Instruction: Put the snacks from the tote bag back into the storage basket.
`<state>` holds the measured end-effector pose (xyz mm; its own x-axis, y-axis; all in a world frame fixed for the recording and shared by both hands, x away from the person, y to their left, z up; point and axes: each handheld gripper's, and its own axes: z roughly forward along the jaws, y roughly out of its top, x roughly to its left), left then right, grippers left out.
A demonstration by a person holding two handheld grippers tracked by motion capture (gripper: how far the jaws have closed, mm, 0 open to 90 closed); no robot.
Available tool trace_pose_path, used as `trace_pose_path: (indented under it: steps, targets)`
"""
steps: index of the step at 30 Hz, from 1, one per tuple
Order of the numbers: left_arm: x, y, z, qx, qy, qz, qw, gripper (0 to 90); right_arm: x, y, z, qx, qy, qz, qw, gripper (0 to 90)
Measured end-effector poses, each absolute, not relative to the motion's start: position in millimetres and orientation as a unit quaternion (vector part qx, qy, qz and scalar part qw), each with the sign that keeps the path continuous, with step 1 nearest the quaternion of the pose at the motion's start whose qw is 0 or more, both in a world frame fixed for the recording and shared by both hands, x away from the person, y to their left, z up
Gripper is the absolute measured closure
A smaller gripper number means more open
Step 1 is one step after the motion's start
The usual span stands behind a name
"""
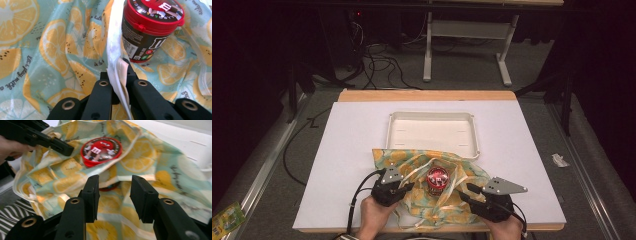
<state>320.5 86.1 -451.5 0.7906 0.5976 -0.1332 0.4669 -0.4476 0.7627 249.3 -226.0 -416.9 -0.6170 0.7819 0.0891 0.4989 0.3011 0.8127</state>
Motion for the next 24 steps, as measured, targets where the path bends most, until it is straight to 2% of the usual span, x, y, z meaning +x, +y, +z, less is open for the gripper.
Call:
trace_pose_path:
  steps: [10,17,21,24]
  targets:
    - [320.7,85.8,-451.3,0.846,0.314,0.08,0.423,89.0,270.4,-217.2,-415.7,0.417,0.78,0.448,0.135,58.8]
    - [321.1,86.2,-450.7,0.846,0.314,0.082,0.424,88.9,289.3,-216.6,-413.6,0.436,0.77,0.446,0.132,59.4]
    - [321.0,85.9,-450.2,0.845,0.313,0.087,0.424,88.9,296.4,-212.3,-417.0,0.435,0.777,0.438,0.123,68.6]
    - [321.2,86.3,-449.4,0.845,0.313,0.092,0.424,88.8,298.8,-212.0,-420.4,0.432,0.779,0.438,0.124,82.8]
